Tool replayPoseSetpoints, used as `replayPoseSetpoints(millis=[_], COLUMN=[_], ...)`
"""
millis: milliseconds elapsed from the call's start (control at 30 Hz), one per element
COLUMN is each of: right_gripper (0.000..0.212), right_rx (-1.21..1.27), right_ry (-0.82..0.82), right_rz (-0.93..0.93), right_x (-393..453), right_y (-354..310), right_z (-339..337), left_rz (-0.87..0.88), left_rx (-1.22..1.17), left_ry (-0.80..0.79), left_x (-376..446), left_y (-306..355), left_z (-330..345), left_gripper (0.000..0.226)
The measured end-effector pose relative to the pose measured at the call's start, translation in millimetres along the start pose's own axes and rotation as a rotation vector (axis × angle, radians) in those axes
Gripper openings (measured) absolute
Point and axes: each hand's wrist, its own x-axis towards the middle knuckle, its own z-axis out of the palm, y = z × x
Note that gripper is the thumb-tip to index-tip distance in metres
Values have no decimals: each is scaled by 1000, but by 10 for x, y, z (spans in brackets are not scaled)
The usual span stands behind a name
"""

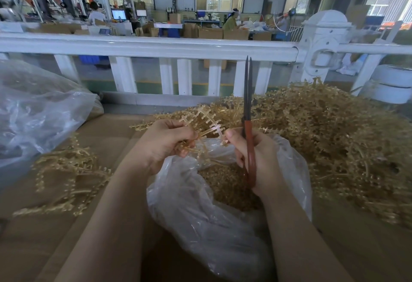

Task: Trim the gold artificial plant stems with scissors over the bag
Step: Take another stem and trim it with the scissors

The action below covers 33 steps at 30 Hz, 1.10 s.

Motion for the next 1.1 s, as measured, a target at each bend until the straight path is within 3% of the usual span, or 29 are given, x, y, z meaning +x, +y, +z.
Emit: replayPoseSetpoints(millis=[200, 300, 367, 500, 600, 700, 800, 867, 1033, 1100], right_gripper=[14, 16, 15, 36, 37, 35, 23, 23, 9, 8], right_rx=[7, -5, 20, 82, 91, 66, 66, 93, 103, 92], right_ry=[-20, -30, 5, 82, 39, 3, 31, 52, 5, -28], right_rz=[19, -26, -47, -5, -20, -43, 15, 40, 32, 34], right_x=[6, -11, -7, 2, -4, -6, 10, 17, 3, -3], right_y=[-3, -22, -20, -8, -1, 2, 7, 10, -21, -38], right_z=[-15, 10, 20, -14, -33, -39, -48, -58, -46, -15], left_rz=[-4, 46, 162, 528, 770, 864, 857, 751, 349, 266], left_rx=[-17, 1, 32, 214, 474, 599, 604, 522, 192, 251], left_ry=[13, 21, 91, 339, 338, 236, 155, 43, -230, -253], left_x=[-16, -10, -6, -17, -32, -33, -45, -61, -72, -59], left_y=[7, 0, 6, 10, -13, -20, -3, 37, 121, 122], left_z=[-5, -4, 22, 124, 180, 209, 258, 254, 134, 143], left_gripper=[6, 23, 32, 18, 26, 19, 16, 14, 59, 75])
